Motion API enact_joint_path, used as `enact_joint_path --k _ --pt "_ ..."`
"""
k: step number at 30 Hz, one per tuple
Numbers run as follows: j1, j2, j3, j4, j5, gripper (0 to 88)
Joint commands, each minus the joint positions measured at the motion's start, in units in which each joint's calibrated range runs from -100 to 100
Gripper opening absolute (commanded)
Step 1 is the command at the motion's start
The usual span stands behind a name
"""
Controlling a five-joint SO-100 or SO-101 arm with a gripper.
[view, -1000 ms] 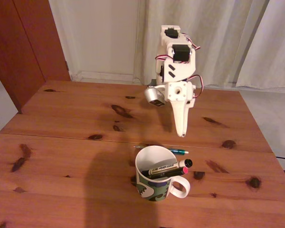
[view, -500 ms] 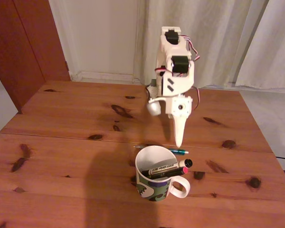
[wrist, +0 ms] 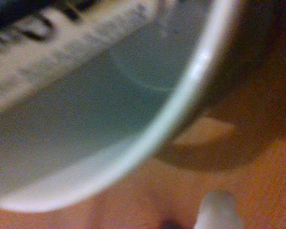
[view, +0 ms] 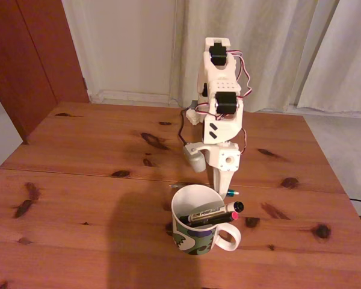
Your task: Clean up the desk and place the pens and markers into the cup
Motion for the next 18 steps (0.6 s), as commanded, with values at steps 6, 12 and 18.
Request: enact_joint_path --k 6,12,18 --pt "0.32 -1.02 0.36 1.13 1.76 14.8" --pt "0.88 -1.1 -0.18 6.81 3.75 14.8" --pt "0.96 -1.1 0.36 6.89 4.07 14.8"
